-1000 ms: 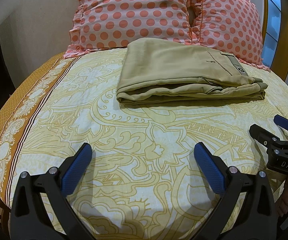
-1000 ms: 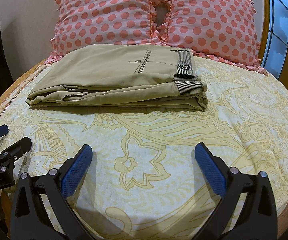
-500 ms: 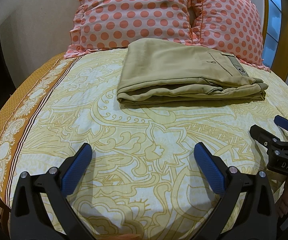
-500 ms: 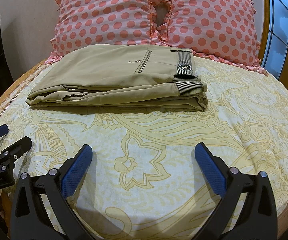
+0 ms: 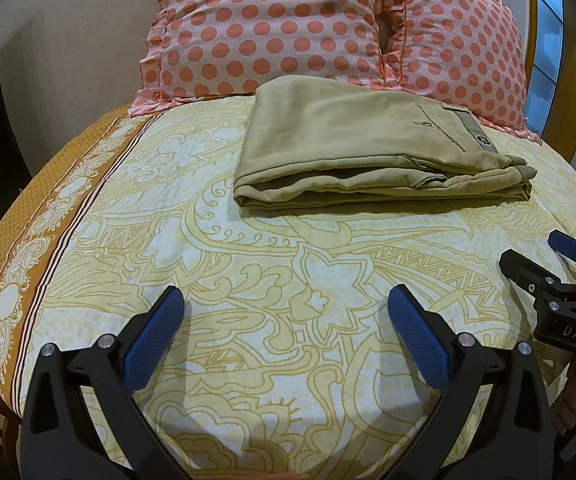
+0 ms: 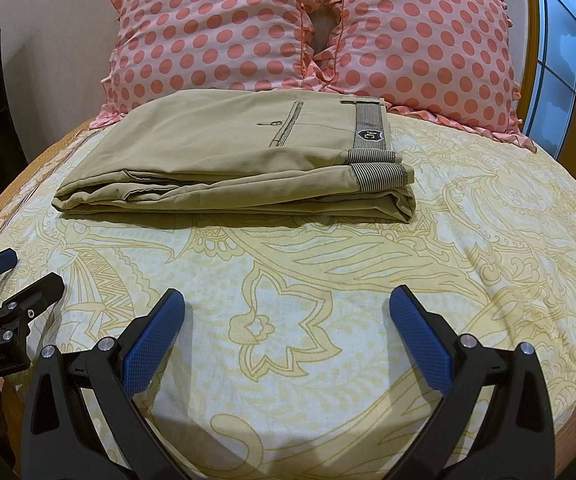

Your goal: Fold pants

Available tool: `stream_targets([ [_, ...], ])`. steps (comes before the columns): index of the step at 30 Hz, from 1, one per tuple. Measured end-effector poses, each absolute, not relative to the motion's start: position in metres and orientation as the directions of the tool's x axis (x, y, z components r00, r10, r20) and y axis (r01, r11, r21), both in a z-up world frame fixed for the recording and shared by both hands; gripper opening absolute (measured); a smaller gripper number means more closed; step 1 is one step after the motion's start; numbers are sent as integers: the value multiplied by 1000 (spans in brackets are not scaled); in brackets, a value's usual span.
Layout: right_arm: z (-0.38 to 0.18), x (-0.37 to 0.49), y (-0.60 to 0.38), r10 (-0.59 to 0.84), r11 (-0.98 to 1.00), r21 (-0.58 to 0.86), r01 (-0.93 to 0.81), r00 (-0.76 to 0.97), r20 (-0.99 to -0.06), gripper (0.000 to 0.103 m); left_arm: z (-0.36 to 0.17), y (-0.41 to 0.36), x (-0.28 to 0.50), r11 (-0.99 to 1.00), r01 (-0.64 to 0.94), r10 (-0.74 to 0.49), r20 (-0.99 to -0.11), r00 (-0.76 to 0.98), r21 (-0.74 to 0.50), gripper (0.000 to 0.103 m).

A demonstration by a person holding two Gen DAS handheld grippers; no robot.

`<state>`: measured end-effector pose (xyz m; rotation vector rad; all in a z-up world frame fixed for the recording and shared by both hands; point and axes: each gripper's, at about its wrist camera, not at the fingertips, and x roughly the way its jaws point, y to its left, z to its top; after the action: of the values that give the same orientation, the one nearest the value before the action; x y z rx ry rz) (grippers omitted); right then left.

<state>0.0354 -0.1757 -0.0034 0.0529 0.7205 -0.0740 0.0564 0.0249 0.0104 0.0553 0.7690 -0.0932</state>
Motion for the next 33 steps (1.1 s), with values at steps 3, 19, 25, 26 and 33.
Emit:
stream_targets([
  [3, -3, 35, -176, -49, 996, 23, 86, 749, -661, 102, 10, 25, 56, 994, 104, -64, -696, 715, 16, 101],
  [19, -4, 36, -176, -50, 996, 23, 87, 749, -660, 102, 10, 24, 56, 995, 103, -63, -697, 715, 16, 101],
  [25, -3, 36, -176, -50, 996, 23, 87, 750, -660, 102, 10, 25, 57, 995, 101, -62, -701, 711, 14, 101],
  [26, -4, 35, -176, -50, 996, 23, 86, 750, -660, 102, 10, 25, 58, 995, 100, -62, -702, 709, 14, 101],
  [33, -3, 36, -176, -50, 996, 24, 87, 750, -659, 102, 10, 24, 57, 995, 100, -61, -698, 714, 16, 101],
])
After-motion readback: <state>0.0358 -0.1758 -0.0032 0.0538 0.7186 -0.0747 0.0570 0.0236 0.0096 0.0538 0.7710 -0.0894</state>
